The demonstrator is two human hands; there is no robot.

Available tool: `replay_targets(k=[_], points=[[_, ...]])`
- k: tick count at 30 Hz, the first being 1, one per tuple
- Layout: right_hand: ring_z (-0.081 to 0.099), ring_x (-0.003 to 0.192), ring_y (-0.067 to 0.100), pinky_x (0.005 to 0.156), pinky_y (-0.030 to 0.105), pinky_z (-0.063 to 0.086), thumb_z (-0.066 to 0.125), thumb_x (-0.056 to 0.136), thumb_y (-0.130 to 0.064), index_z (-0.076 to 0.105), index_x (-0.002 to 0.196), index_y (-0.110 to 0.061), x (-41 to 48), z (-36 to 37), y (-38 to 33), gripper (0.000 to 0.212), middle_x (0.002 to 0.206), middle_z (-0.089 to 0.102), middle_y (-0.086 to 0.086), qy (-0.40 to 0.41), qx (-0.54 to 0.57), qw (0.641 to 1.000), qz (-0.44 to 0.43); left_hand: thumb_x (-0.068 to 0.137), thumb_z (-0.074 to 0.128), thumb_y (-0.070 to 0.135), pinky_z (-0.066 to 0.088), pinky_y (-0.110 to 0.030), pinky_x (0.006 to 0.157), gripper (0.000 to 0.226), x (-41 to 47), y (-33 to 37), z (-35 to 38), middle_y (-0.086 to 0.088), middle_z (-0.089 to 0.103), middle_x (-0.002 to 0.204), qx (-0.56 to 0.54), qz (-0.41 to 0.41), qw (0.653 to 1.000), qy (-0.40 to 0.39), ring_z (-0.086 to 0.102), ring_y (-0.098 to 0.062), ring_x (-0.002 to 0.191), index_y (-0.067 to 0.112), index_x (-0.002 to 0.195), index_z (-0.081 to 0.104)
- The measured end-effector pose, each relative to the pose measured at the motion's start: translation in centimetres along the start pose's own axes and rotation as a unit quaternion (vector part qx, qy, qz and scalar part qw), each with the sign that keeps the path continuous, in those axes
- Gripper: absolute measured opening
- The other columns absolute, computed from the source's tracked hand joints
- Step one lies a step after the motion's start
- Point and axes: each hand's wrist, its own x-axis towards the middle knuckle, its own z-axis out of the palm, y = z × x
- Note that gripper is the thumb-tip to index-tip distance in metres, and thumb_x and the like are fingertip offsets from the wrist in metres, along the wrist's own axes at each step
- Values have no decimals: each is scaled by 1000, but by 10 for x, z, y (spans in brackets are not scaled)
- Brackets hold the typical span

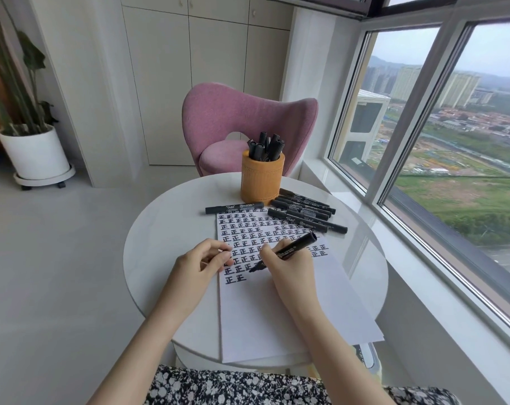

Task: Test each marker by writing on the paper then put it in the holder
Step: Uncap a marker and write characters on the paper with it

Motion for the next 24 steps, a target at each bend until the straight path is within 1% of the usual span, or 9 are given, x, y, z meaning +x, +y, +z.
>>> replay_targets(k=[1, 3, 9, 14, 17, 20, 24], points=[[32, 45, 4, 45, 15, 30, 60, 82, -9, 42, 58, -12, 0, 0, 0, 31, 47, 39, -10, -2, -1, 1000, 0, 91, 57, 6, 46, -6, 67, 14, 0, 0, 0, -3, 72, 81, 2, 1, 1000, 0, 66, 3, 73, 18, 90, 64], [33, 43, 4, 45, 15, 29, 61, 83, -9, 41, 55, -14, 1, 1, 1, 34, 41, 38, -13, -4, -7, 1000, -2, 91, 57, 6, 45, -5, 67, 13, -1, 1, 0, -2, 72, 81, 6, 2, 1000, 3, 66, 3, 72, 18, 90, 64], [34, 43, 3, 45, 15, 29, 61, 83, -12, 41, 54, -15, 1, 2, 2, 36, 39, 40, -13, -7, -5, 1000, -2, 91, 56, 7, 45, -4, 67, 11, -1, 2, 0, -2, 72, 82, 9, 2, 1000, 5, 66, 3, 73, 15, 92, 64], [31, 46, 7, 45, 18, 27, 62, 83, -13, 42, 59, -11, 0, 4, 1, 32, 45, 36, -10, -11, -21, 1000, -6, 91, 57, 8, 45, -5, 68, 12, -2, 2, -1, 0, 72, 81, 19, 3, 1000, 4, 66, 3, 74, 17, 92, 64], [29, 49, 9, 46, 21, 26, 62, 83, -14, 41, 61, -11, -1, 4, 0, 30, 51, 35, -3, -13, -25, 1000, -8, 91, 57, 7, 44, -4, 67, 12, -2, 1, -1, 0, 72, 81, 21, 2, 1000, 5, 65, 3, 72, 17, 92, 64], [28, 50, 9, 46, 21, 25, 60, 83, -11, 38, 59, -13, -2, 4, 0, 33, 51, 34, -3, -4, -25, 1000, -10, 91, 57, 8, 44, -4, 68, 12, -2, 1, -1, 0, 72, 79, 26, 2, 1000, 5, 66, 1, 73, 18, 91, 64], [27, 51, 9, 47, 22, 24, 58, 82, -8, 38, 59, -12, -1, 3, 1, 31, 53, 34, -1, 5, -23, 1000, -12, 91, 57, 7, 44, -4, 68, 11, -2, 1, -1, 0, 72, 81, 26, 2, 1000, 5, 65, 3, 72, 16, 93, 64]])
